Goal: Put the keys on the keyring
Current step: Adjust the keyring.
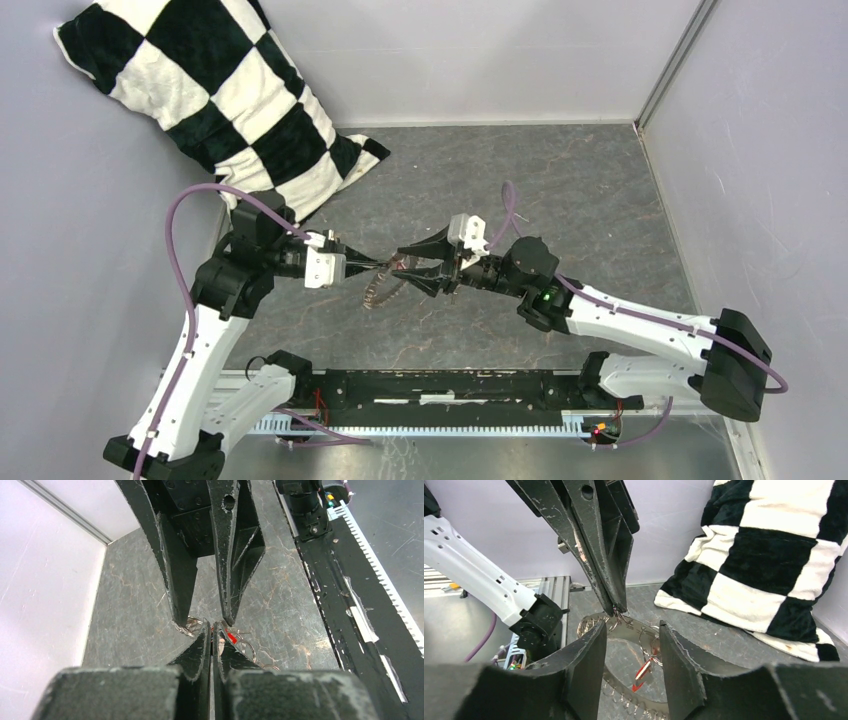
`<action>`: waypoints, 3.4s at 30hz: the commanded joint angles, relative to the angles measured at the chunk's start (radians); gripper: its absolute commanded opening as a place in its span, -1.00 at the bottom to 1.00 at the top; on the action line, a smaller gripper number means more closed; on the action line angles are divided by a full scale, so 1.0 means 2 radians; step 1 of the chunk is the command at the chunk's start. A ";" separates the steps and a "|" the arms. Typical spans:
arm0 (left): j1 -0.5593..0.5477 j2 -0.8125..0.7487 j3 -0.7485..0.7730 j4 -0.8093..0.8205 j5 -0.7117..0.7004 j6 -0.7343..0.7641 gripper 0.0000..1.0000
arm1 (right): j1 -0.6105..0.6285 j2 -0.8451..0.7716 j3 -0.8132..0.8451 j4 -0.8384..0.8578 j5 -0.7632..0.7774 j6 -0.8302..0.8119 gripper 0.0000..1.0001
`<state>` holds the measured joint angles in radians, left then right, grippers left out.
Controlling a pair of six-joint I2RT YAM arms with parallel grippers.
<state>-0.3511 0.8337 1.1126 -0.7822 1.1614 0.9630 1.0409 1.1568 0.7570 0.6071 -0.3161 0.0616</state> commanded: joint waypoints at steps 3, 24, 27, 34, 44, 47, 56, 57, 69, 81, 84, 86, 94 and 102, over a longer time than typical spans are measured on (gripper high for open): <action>-0.002 -0.003 0.021 0.022 0.043 0.002 -0.95 | 0.004 -0.026 0.015 0.009 -0.013 -0.013 -0.15; -0.002 -0.009 0.019 0.079 0.052 -0.059 -0.96 | 0.023 -0.009 0.024 0.026 -0.001 -0.015 -0.44; -0.003 -0.010 0.018 0.079 0.054 -0.061 -0.95 | 0.025 -0.004 0.025 0.027 0.007 -0.014 -0.43; -0.003 -0.012 0.014 0.079 0.058 -0.064 -0.96 | 0.026 -0.006 0.022 0.036 0.026 -0.011 -0.44; -0.004 -0.013 0.008 0.080 0.061 -0.064 -0.96 | 0.026 -0.014 0.022 0.040 0.048 -0.018 -0.27; -0.004 -0.012 0.007 0.079 0.061 -0.063 -0.95 | 0.027 -0.015 0.023 0.044 0.049 -0.016 -0.26; -0.005 -0.009 0.002 0.080 0.056 -0.059 -0.96 | 0.032 -0.005 0.035 0.048 0.051 -0.017 -0.29; -0.005 -0.008 0.001 0.080 0.055 -0.058 -0.95 | 0.033 -0.003 0.037 0.047 0.052 -0.018 -0.30; -0.006 -0.012 -0.003 0.079 0.052 -0.058 -0.96 | 0.044 0.012 0.054 0.003 0.061 -0.046 -0.42; -0.007 -0.015 0.001 0.079 0.053 -0.063 -0.96 | 0.045 -0.005 0.039 -0.033 0.075 -0.074 -0.43; -0.007 -0.014 0.001 0.079 0.053 -0.066 -0.95 | 0.045 -0.006 0.041 -0.044 0.084 -0.085 -0.22; -0.006 -0.015 0.002 0.079 0.053 -0.068 -0.95 | 0.045 -0.011 0.040 -0.051 0.090 -0.093 -0.14; -0.007 -0.015 -0.002 0.079 0.050 -0.065 -0.96 | 0.048 -0.010 0.041 -0.029 0.080 -0.068 0.00; -0.007 -0.015 -0.007 0.079 0.046 -0.059 -0.96 | 0.063 -0.024 0.012 0.021 0.132 -0.039 0.29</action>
<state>-0.3614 0.8154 1.1049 -0.6559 1.2255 0.8639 1.1534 1.1419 0.7925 0.5659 -0.1204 -0.0479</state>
